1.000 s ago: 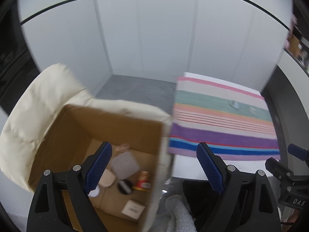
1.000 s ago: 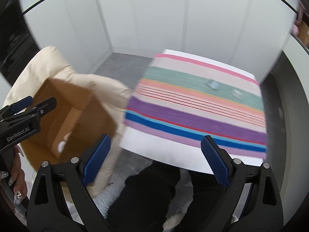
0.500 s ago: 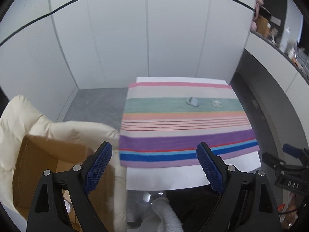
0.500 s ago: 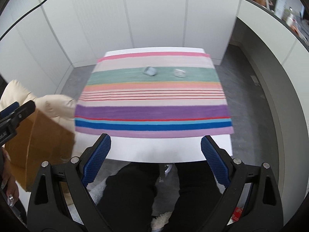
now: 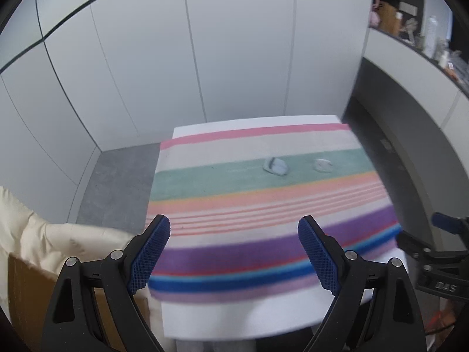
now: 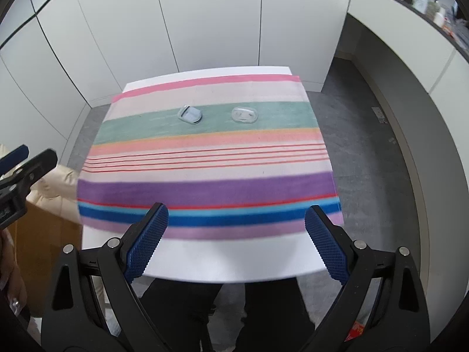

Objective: Organize objects
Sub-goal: 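Move both empty tools back over the striped cloth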

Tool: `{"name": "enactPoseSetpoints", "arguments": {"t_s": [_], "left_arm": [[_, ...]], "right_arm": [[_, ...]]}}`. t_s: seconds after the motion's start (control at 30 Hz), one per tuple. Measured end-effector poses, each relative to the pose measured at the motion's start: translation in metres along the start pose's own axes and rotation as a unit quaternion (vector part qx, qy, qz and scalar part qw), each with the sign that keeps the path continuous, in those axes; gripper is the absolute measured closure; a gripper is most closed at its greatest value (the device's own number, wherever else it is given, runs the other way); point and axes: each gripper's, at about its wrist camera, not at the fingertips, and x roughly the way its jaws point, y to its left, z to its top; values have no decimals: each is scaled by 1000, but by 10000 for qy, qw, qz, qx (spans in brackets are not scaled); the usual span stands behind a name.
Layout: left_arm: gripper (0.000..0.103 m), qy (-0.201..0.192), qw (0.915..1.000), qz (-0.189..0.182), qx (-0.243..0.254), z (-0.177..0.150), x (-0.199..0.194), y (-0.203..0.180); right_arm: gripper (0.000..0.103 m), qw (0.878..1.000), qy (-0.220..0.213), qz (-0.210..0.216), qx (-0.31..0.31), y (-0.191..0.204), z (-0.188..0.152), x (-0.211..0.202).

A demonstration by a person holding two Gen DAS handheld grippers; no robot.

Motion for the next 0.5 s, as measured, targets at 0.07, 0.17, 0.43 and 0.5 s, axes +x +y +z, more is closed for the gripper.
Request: {"name": "enactPoseSetpoints", "arguments": {"t_s": [0.07, 0.17, 0.43, 0.5], "left_arm": [[13, 140, 9998, -26, -119, 7, 32, 2], [13, 390, 9988, -25, -279, 17, 83, 3], [13, 784, 9962, -54, -382, 33, 198, -16], [13, 816, 9963, -68, -259, 34, 217, -25]], "right_arm": [[7, 9999, -19, -65, -90, -3, 15, 21], [7, 9997, -6, -135, -189, -9, 35, 58], [7, 9979, 276, 224, 546, -39, 85, 188], [7, 9976, 272, 192, 615, -40, 99, 217]]}}
